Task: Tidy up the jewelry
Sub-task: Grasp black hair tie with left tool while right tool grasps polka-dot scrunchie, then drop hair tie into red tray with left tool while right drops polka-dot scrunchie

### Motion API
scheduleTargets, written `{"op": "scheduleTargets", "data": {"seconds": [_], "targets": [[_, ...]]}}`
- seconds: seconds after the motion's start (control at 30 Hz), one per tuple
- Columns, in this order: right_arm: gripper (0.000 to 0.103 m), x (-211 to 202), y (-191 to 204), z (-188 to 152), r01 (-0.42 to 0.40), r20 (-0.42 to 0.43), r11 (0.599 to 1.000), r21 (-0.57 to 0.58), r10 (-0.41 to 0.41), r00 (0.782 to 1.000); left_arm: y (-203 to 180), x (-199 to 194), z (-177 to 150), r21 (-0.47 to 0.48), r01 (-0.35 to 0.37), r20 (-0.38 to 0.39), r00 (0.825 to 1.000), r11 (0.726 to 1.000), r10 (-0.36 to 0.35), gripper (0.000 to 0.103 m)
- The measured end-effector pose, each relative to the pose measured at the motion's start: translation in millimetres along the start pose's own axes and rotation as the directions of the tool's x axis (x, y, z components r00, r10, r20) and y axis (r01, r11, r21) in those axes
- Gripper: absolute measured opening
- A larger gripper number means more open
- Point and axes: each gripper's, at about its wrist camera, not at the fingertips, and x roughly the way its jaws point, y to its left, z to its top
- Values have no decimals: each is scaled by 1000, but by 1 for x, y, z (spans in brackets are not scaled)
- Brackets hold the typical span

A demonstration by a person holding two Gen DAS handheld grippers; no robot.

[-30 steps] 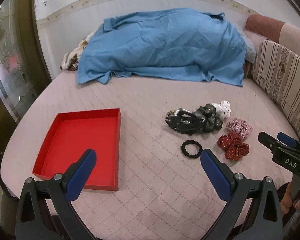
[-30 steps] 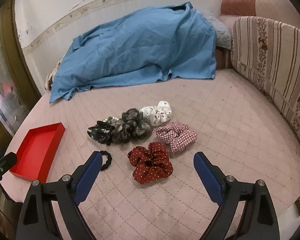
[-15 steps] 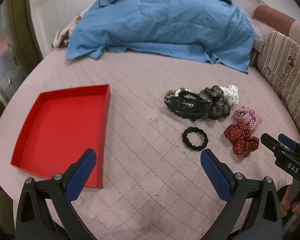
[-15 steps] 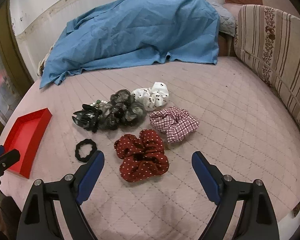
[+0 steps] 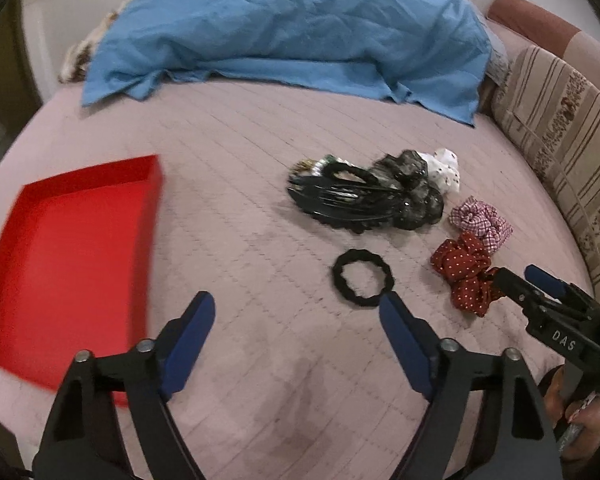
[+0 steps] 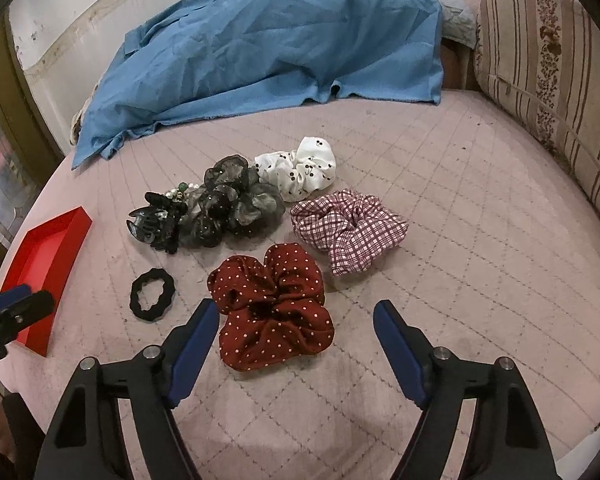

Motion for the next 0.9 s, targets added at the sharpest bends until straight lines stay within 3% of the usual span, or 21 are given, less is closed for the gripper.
{"op": "scheduleTargets", "data": {"seconds": [0.07, 0.2, 0.3, 0.47, 0.67, 0.7, 0.73, 0.77, 0.83, 0.9], "targets": [[82, 5, 0, 1, -9, -6, 1000, -2, 9, 1000, -5, 12, 4, 2, 24, -22, 999, 1000, -24, 73], [78, 14, 2, 4, -25, -9, 1000, -11, 24, 1000, -14, 39, 14, 7, 54, -60, 997, 999, -54, 73], [70, 21, 4, 4, -39, -21, 999, -15, 38, 999, -20, 58, 18, 8, 73, -90, 993, 997, -72, 72], [65, 34, 6, 1, -58, -47, 998, -19, 57, 997, -29, 84, 20, 25, 89, -140, 986, 996, -85, 57], [65, 42, 2, 2, -81, -56, 997, 10, 82, 995, -36, 90, 17, 61, 69, -114, 992, 996, -61, 57], [65, 44, 1, 2, -85, -61, 996, 14, 86, 994, -37, 90, 16, 66, 57, -107, 993, 996, -50, 54], [64, 46, 2, 2, -91, -66, 996, 17, 92, 994, -38, 90, 15, 76, 34, -99, 995, 997, -26, 43], [61, 48, 2, 2, -95, -71, 995, 18, 96, 993, -39, 91, 14, 89, 5, -91, 996, 996, 4, 27], [31, 51, 3, 2, -105, -84, 994, 16, 106, 991, -37, 90, 12, 101, -27, -73, 997, 995, 34, 10], [19, 53, 4, 2, -123, -94, 992, 14, 124, 988, -32, 85, 13, 74, -6, -78, 997, 997, 11, 8]]}}
